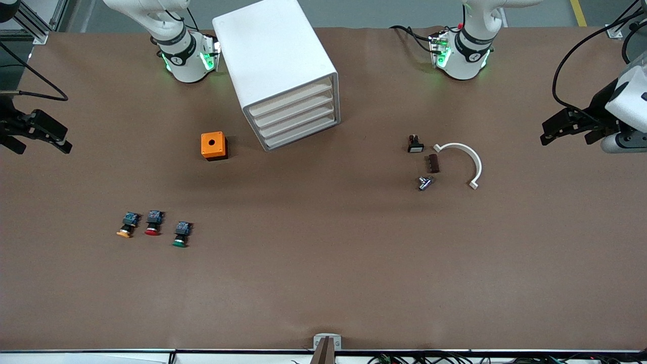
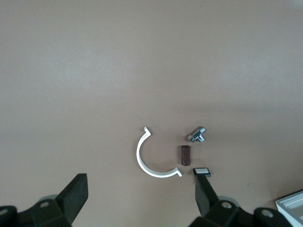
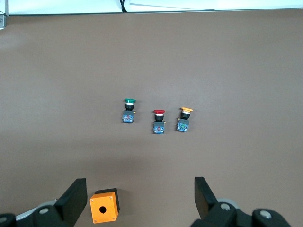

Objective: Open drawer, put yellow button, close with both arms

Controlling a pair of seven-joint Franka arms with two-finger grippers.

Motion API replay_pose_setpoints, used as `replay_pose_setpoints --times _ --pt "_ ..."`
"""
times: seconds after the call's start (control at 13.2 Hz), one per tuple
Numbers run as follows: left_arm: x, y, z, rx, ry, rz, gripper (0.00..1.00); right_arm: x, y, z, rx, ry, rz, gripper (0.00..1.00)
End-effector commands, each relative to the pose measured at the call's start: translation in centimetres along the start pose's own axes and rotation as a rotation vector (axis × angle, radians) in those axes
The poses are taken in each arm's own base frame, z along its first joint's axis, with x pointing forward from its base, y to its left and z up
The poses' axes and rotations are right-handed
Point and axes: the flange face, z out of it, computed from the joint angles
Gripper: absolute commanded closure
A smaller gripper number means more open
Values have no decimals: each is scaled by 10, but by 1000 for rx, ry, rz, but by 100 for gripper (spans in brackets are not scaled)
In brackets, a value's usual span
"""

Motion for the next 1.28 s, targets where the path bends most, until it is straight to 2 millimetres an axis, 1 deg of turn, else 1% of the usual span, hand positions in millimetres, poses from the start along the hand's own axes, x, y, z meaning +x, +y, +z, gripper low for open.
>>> replay_pose_setpoints --times 0.0,0.3,0.45,0.53,0.6,0.68,0.76,0.91,1.06,1.13,1.21 --pt "2 2 -4 16 -7 4 0 -2 4 -4 4 6 2 0" --pt "2 -1 -5 9 -6 -2 0 -2 4 -5 4 9 2 0" --pt "3 -3 -2 4 -11 -10 0 0 5 -9 2 18 1 0" --pt "5 -3 0 5 -15 -13 0 1 6 -8 3 15 0 0" --pt "7 -3 7 4 -27 -35 0 2 6 -4 3 9 -1 0" --pt "12 1 18 7 -46 -96 0 4 6 1 3 0 2 0" --pt "15 8 28 11 -64 -160 0 7 7 9 4 -12 2 0" --pt "17 39 44 17 -91 -204 0 12 13 33 4 -64 14 0" --pt "17 75 61 26 -119 -269 0 14 33 51 11 -114 48 0" --pt "19 91 77 35 -142 -306 0 16 38 62 14 -132 58 0" --pt "17 114 88 44 -159 -325 0 19 38 75 15 -155 62 0"
